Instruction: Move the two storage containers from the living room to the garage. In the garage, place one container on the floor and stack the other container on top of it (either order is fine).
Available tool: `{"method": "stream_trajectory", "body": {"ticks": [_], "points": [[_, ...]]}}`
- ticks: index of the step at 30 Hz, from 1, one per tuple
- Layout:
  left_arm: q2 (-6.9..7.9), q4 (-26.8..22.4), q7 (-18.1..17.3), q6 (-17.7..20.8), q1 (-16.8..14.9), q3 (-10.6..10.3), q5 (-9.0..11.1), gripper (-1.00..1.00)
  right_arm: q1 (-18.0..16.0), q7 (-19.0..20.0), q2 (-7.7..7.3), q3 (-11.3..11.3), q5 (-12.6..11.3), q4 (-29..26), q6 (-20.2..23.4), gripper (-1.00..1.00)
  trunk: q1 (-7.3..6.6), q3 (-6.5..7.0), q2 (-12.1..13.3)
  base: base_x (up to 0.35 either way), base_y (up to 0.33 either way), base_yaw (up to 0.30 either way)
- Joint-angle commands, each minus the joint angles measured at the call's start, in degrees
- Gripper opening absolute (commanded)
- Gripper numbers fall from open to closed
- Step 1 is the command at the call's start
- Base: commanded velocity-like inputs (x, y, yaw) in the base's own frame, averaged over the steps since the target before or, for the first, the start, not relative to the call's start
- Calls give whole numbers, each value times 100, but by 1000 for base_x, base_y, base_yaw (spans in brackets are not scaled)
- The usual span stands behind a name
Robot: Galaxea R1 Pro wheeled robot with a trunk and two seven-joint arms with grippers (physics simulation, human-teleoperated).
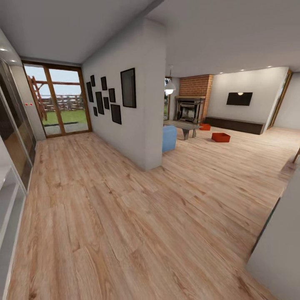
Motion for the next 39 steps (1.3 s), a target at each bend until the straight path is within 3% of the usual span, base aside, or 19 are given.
{"method": "stream_trajectory", "body": {"ticks": [1, 39], "points": [[-1, -9, 3, -5, 3, 10, 49, 100, -6, -5, 5, 48, -49, 18, -30, 100, 3, -5, -2, 323, 0, 1], [4, -9, 3, -5, 3, 10, 48, 100, -6, -5, 5, 49, -35, 18, -38, 100, 3, -5, -2, 324, 0, 0]]}}
